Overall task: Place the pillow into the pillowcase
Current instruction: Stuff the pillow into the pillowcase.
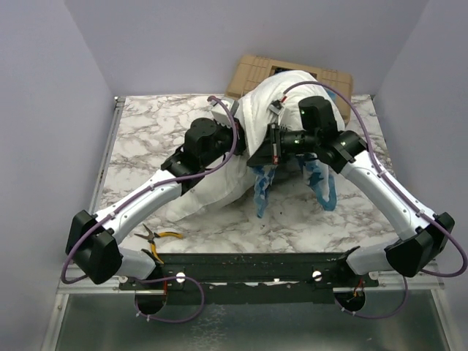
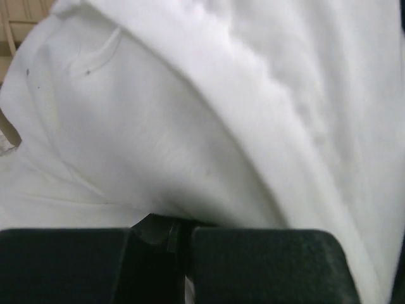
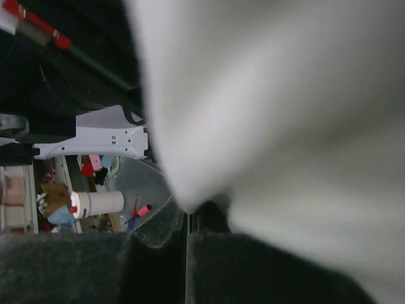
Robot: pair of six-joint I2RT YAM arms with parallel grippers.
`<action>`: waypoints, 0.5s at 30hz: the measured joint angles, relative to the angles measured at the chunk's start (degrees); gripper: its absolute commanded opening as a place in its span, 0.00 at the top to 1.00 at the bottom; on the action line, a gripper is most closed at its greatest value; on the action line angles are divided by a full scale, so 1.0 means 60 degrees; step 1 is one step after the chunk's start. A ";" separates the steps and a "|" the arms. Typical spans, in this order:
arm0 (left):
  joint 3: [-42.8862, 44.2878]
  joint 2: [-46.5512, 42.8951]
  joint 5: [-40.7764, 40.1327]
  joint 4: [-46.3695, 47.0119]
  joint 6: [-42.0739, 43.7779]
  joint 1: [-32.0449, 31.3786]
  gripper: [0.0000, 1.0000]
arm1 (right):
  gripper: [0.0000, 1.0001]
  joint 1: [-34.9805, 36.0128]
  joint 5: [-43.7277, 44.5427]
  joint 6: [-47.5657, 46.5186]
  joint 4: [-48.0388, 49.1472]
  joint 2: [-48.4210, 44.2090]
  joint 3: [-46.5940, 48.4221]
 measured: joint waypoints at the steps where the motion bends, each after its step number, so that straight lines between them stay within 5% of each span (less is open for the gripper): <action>1: 0.0171 0.0095 -0.0189 0.0004 -0.0058 -0.0033 1.00 | 1.00 0.0226 0.0000 -0.0084 -0.0047 0.0076 0.0131; 9: 0.0871 0.0437 -0.1800 0.0102 -0.0954 -0.0379 1.00 | 1.00 0.1880 0.1075 -0.0605 -0.1086 0.0528 0.1104; 15: 0.0892 0.0408 -0.2142 0.0492 -0.1337 -0.0557 1.00 | 1.00 0.2364 0.2455 -0.1060 -0.2575 0.0517 0.0219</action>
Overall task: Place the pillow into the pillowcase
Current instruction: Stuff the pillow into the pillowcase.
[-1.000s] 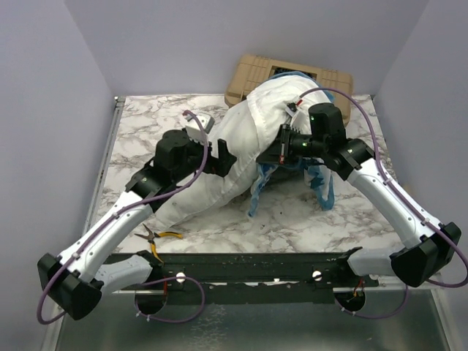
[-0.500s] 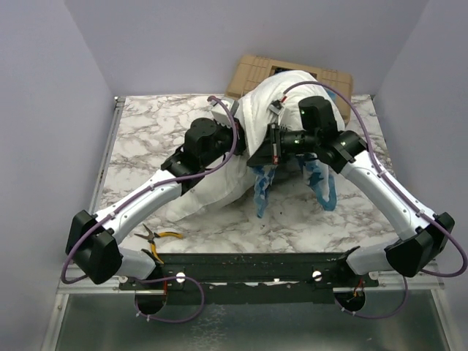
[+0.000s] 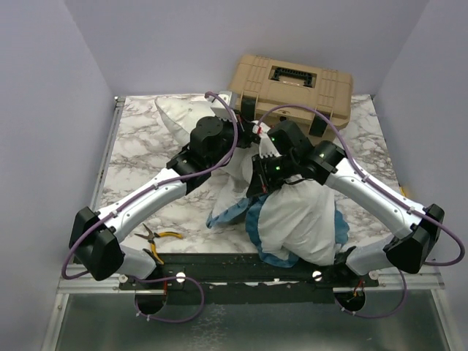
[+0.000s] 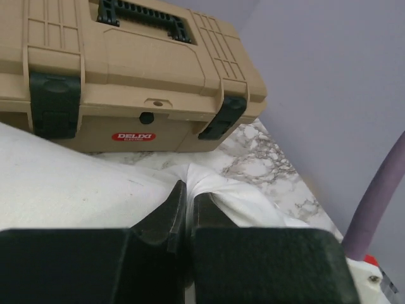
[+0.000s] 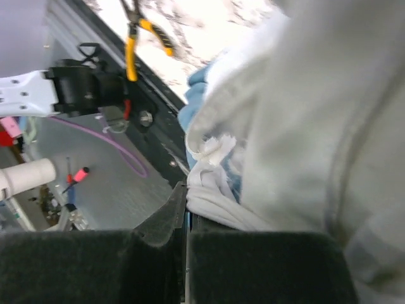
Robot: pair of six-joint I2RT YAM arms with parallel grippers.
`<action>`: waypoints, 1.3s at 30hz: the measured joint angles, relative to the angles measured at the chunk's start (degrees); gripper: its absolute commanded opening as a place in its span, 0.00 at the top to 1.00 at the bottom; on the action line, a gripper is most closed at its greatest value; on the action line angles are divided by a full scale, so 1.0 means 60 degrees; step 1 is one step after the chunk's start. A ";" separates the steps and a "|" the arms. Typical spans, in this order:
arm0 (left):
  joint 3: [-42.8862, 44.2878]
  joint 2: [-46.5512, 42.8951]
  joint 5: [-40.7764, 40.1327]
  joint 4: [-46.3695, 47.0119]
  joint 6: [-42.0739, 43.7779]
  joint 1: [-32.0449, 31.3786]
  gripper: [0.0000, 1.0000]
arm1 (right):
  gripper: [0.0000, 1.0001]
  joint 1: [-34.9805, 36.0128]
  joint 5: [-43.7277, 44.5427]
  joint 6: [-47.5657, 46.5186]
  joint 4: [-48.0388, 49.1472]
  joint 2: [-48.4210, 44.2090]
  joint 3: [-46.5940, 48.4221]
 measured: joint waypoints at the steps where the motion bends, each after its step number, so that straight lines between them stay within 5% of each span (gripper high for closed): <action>1: -0.0011 -0.0004 0.0011 -0.0091 0.0040 -0.0022 1.00 | 1.00 0.0007 0.0270 -0.0058 -0.0022 -0.0051 -0.0149; 2: -0.0011 -0.0004 0.0007 -0.0168 0.0084 -0.0026 0.93 | 1.00 0.0015 0.0517 -0.0095 -0.0062 -0.0091 -0.0262; 6: 0.0182 -0.0109 -0.0058 -0.0852 0.0616 -0.0022 0.27 | 0.90 0.0047 0.1304 -0.0113 -0.0208 -0.0095 -0.0262; 10: 0.0714 -0.0645 -0.0980 -0.2200 0.0896 0.0135 0.02 | 0.56 0.0025 0.1872 -0.0007 -0.0335 -0.0011 0.0011; 16: 0.1016 -0.2284 -0.2361 -0.4681 0.0965 0.0616 0.01 | 0.20 0.0109 0.2018 -0.0189 -0.0477 0.0015 0.0408; 20: 0.1679 -0.2743 -0.2667 -0.6736 0.0805 0.1891 0.01 | 0.05 0.0106 0.2033 -0.0459 -0.0514 0.0015 0.1031; 27: 0.1384 -0.1712 -0.1789 -0.9253 0.0525 0.4728 0.01 | 0.00 0.0091 0.2295 -0.0867 -0.0506 0.0390 0.2371; 34: -0.0255 0.0025 0.0586 -0.9034 0.0532 0.8102 0.02 | 0.00 0.0029 0.2579 -0.0787 -0.0612 0.1093 0.2484; 39: -0.1464 0.0627 0.3118 -0.7206 0.0310 0.8513 0.50 | 0.00 -0.0488 0.2204 -0.0408 -0.0528 0.1158 0.2484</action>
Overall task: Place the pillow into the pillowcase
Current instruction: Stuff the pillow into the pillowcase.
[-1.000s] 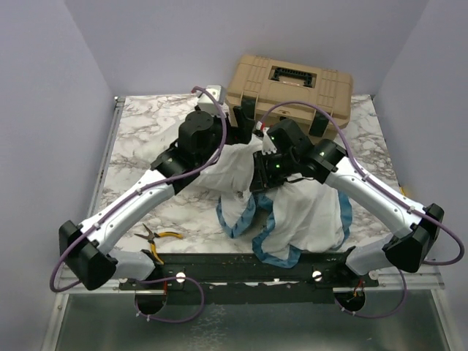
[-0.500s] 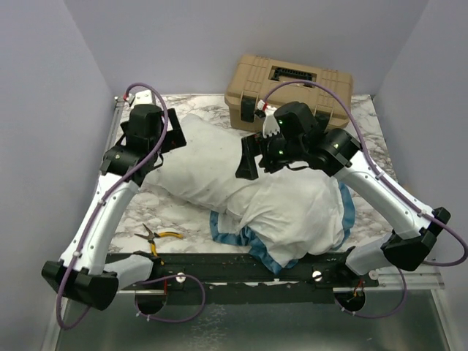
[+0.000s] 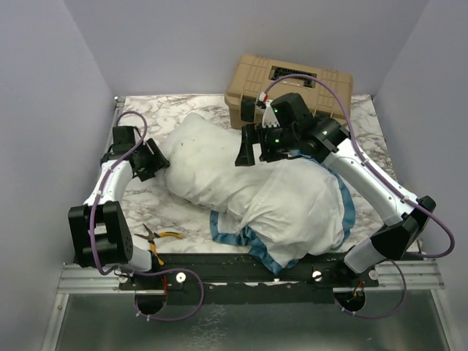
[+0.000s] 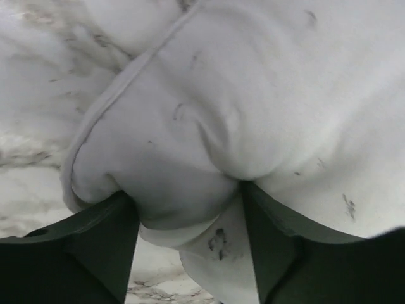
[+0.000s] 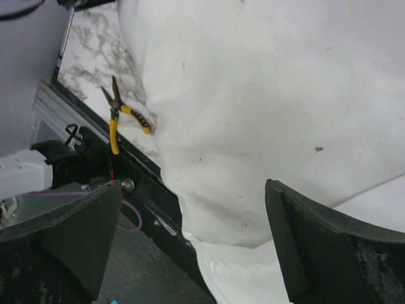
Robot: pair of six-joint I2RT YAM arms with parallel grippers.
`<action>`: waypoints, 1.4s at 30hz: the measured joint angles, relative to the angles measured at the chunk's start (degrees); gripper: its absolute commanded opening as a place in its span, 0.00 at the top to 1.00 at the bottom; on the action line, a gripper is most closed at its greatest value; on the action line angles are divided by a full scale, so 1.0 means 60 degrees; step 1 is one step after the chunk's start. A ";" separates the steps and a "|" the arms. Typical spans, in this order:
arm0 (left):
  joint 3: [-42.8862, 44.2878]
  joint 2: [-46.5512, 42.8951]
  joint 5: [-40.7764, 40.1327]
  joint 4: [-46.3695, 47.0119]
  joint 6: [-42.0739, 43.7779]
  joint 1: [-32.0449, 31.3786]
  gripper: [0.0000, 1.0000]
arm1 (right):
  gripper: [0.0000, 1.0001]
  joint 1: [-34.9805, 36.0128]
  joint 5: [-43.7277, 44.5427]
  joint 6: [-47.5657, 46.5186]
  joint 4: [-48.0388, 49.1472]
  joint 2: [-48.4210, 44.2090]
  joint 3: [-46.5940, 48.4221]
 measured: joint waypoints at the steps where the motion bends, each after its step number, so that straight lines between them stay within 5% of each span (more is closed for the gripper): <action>1: -0.0262 0.0011 0.0586 0.0528 -0.0109 -0.0036 0.60 | 0.00 -0.0200 -0.0175 0.0106 0.0073 0.0004 0.0000; 4: -0.0619 -0.0062 0.1515 0.1610 -0.0310 -0.0310 0.96 | 0.00 -0.0831 -0.0710 0.0357 0.0193 0.0189 0.0215; 5: -0.0714 -0.0157 0.1745 0.2014 -0.0393 -0.0503 1.00 | 0.00 -0.0998 -0.0820 0.0426 0.0251 0.0321 0.0379; 19: -0.2146 -0.4135 0.1173 0.4371 -0.1570 -0.5122 1.00 | 0.02 -0.1162 -0.2601 0.1330 0.0969 0.4000 0.2492; 22: -0.2178 -0.4546 0.0641 0.4426 -0.1606 -0.5577 1.00 | 0.19 -0.1162 -0.2820 0.1628 0.0954 0.4590 0.3013; 27: -0.2178 -0.4608 0.0040 0.4419 -0.1628 -0.6084 1.00 | 0.87 -0.1162 -0.3056 0.1843 0.0874 0.5016 0.3133; 29: -0.2175 -0.4564 -0.0171 0.4411 -0.1625 -0.6258 1.00 | 1.00 -0.1198 -0.3235 0.1851 0.0973 0.5009 0.2801; 30: -0.2175 -0.4528 -0.0248 0.4390 -0.1621 -0.6309 0.92 | 1.00 -0.1202 -0.3362 0.1923 0.1075 0.4994 0.2594; 35: -0.1781 -0.4244 -0.0339 0.3891 -0.1475 -0.6437 0.12 | 1.00 -0.1341 -0.3169 0.1734 0.1290 0.4896 0.2277; 36: -0.1443 -0.4240 -0.0503 0.3661 -0.1348 -0.6481 0.03 | 1.00 -0.1443 -0.3093 0.1716 0.1308 0.4819 0.2280; 42: 0.0794 -0.4280 -0.2739 0.2237 -0.1479 -0.6543 0.01 | 1.00 -0.2830 -0.2863 0.1661 0.1330 0.3402 0.2328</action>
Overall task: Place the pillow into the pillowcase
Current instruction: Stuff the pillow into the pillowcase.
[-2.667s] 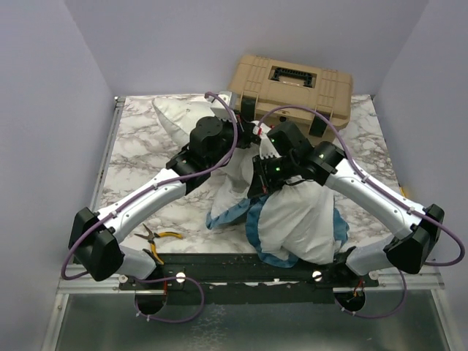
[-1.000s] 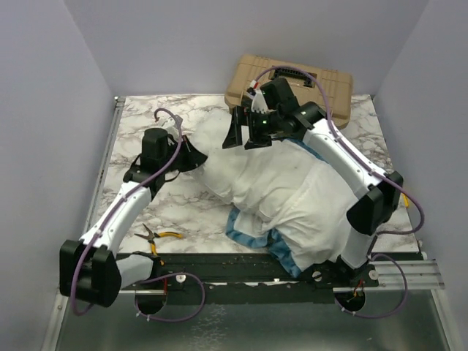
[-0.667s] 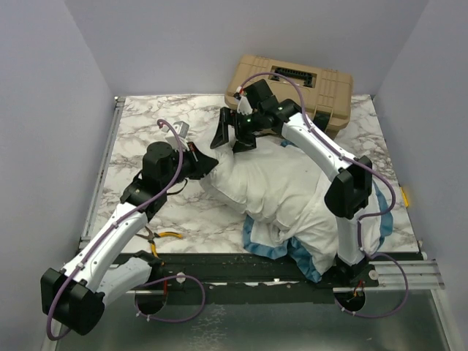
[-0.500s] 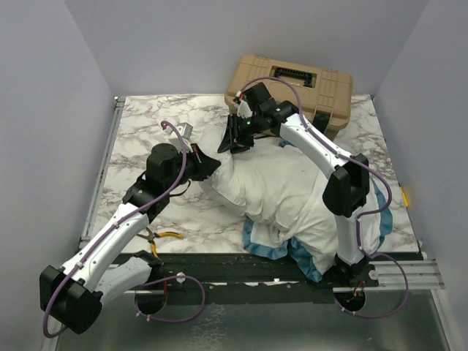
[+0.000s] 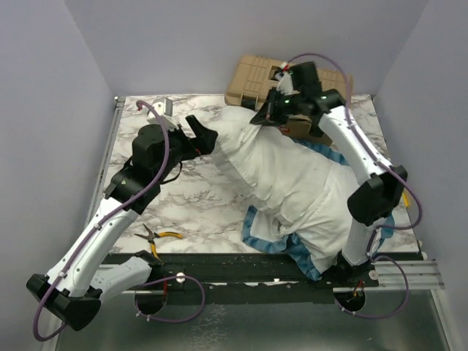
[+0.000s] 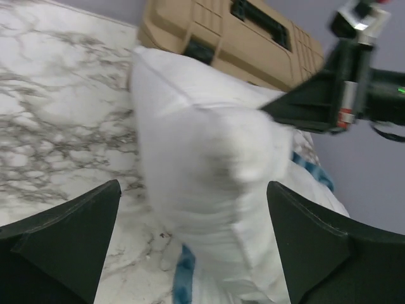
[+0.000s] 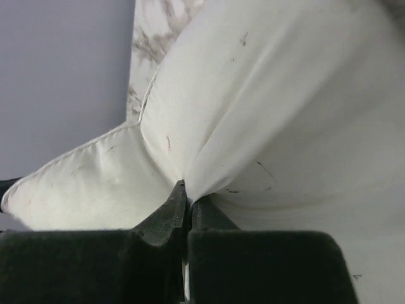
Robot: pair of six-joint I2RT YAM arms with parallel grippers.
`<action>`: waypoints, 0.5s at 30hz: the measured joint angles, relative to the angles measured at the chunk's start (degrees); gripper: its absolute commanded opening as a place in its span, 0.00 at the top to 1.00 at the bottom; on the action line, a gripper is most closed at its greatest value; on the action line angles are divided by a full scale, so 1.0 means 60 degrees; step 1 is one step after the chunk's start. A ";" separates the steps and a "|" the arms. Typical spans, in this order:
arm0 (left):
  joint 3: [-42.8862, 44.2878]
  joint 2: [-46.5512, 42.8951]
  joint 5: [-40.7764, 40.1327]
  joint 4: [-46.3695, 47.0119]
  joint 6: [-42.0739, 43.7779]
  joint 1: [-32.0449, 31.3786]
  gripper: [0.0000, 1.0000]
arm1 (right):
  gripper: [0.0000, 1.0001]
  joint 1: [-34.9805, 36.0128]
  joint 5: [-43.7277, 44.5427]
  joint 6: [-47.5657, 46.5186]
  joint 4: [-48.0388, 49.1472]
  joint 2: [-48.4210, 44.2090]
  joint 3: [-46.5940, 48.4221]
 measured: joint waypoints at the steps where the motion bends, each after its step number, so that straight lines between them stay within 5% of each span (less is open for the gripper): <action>1: 0.0302 -0.0066 -0.0627 -0.0350 -0.0051 0.0036 0.01 | 1.00 -0.0219 0.0029 0.0004 0.0018 -0.0342 -0.0004; 9: 0.0535 -0.0102 -0.2823 -0.3115 -0.1410 0.1027 0.07 | 1.00 -0.1031 0.0040 0.0339 0.0484 -0.2925 -0.1126; 15: -0.3340 0.0058 0.0102 -0.1260 -0.3082 0.1275 0.14 | 1.00 -0.1166 -0.0036 0.0714 0.0772 -0.3264 -0.1483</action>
